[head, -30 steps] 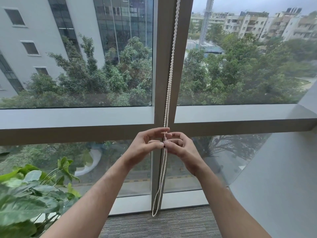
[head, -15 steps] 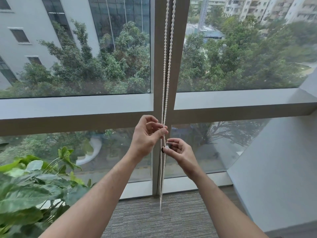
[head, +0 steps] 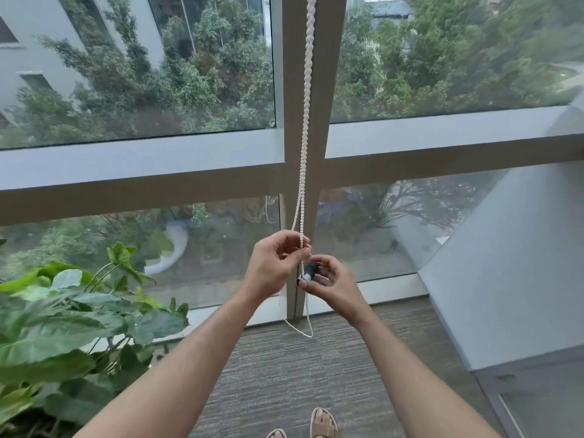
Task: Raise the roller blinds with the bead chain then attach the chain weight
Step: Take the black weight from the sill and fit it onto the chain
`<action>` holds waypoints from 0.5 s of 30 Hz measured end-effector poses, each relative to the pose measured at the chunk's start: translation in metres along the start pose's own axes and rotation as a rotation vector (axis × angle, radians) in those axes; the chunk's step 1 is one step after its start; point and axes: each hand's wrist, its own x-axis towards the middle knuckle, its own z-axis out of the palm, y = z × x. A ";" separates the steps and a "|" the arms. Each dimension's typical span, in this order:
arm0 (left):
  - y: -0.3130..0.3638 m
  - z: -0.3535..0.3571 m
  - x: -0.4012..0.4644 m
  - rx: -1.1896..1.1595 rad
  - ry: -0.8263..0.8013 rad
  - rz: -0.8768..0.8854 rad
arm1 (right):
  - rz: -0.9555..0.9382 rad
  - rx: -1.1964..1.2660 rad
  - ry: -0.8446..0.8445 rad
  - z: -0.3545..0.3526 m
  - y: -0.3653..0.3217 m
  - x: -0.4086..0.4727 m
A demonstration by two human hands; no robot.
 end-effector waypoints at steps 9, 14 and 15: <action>-0.058 0.004 -0.021 -0.005 0.003 -0.156 | 0.107 -0.078 0.033 0.005 0.061 -0.011; -0.098 0.006 -0.028 0.034 -0.012 -0.209 | 0.162 -0.137 0.034 0.003 0.103 -0.012; -0.106 0.008 -0.029 0.039 -0.005 -0.220 | 0.177 -0.142 0.038 0.003 0.113 -0.011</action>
